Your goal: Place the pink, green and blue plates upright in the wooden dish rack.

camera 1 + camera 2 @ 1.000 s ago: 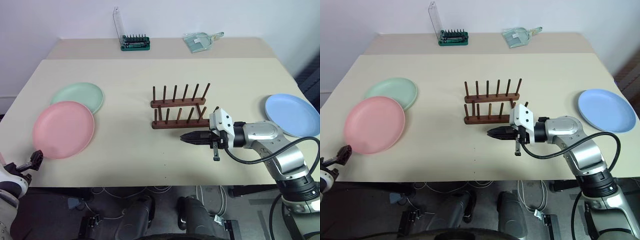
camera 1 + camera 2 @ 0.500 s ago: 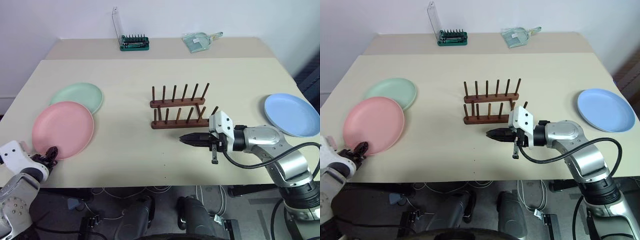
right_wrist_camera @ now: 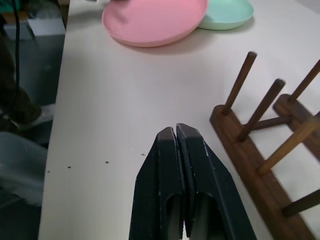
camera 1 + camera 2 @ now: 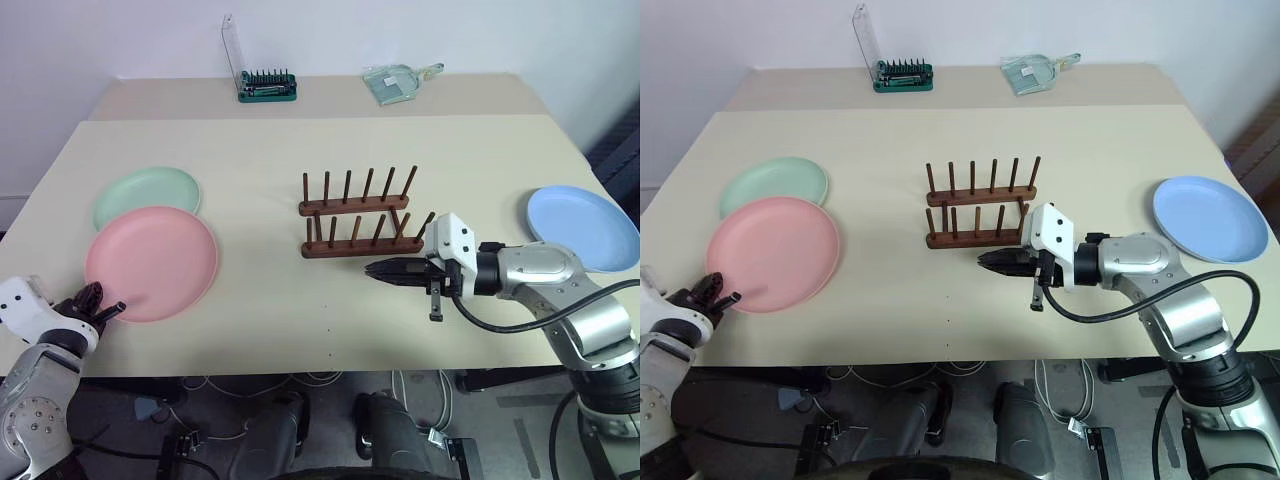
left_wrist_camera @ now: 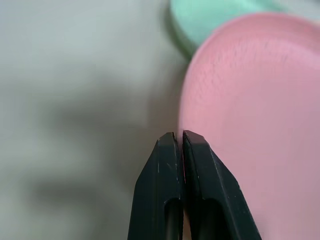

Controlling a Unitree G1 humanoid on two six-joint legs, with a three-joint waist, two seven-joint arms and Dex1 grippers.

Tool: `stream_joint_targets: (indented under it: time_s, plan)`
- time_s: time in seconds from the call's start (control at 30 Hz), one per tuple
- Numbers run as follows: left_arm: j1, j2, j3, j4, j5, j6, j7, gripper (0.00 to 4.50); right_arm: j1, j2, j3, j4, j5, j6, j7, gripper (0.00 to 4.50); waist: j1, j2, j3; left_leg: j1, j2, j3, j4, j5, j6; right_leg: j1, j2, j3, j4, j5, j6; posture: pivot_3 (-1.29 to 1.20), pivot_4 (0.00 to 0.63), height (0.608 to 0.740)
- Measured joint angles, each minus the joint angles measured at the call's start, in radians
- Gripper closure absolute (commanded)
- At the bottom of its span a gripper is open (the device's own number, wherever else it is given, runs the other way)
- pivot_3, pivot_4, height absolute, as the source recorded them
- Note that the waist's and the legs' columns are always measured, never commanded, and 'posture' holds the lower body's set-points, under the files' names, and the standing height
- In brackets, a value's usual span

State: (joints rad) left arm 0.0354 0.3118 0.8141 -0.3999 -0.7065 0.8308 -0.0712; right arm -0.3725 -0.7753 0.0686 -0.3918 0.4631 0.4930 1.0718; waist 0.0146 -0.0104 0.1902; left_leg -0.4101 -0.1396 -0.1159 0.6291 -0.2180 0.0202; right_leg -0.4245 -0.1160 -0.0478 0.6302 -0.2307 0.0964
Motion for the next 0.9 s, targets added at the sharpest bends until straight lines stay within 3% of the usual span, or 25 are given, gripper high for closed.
stream_joint_targets:
  time_s: [0.03, 0.2, 0.33, 0.57, 0.9]
  plan:
    - [-0.010, 0.001, 0.001, -0.016, -0.011, -0.014, 0.002, 4.47, -0.019, -0.004, 0.001, 0.000, 0.000, 0.002, 0.003, 4.50, 0.000, 0.000, 0.000, 0.000, 0.000, 0.000, 0.000, 0.000, 0.000, 0.000, 0.000, 0.000, 0.000, 0.000, 0.000, 0.00, 0.150, 0.740]
    - [-0.181, 0.083, -0.039, -0.113, -0.023, -0.060, 0.064, 4.50, -0.243, 0.038, 0.018, 0.001, -0.004, 0.022, -0.020, 2.12, 0.000, -0.003, 0.001, 0.000, 0.001, 0.000, 0.001, 0.000, 0.000, 0.000, 0.002, 0.000, 0.000, 0.001, -0.001, 0.00, 0.150, 0.740]
    - [-0.299, 0.124, -0.143, -0.142, 0.030, -0.076, 0.121, 4.50, -0.335, 0.110, 0.117, 0.058, -0.122, -0.049, -0.063, 0.15, 0.000, -0.004, 0.001, -0.001, 0.000, 0.001, 0.000, 0.000, 0.001, -0.001, 0.001, 0.001, -0.001, 0.004, -0.002, 0.00, 0.150, 0.740]
    - [-0.547, 0.091, -0.343, -0.142, 0.132, -0.097, 0.237, 4.50, -0.493, 0.285, 0.256, 0.249, -0.425, -0.283, -0.255, 0.03, -0.001, -0.005, 0.001, -0.001, 0.000, 0.002, 0.000, 0.004, -0.006, -0.002, 0.003, 0.003, -0.001, 0.005, -0.001, 0.00, 0.150, 0.740]
    - [-0.632, -0.068, -0.521, -0.151, 0.217, -0.097, 0.336, 4.50, -0.507, 0.360, 0.336, 0.413, -0.699, -0.567, -0.405, 0.03, -0.005, -0.005, 0.001, -0.001, -0.001, 0.003, 0.000, 0.005, -0.006, -0.003, 0.006, 0.006, 0.001, 0.006, 0.001, 0.00, 0.150, 0.740]
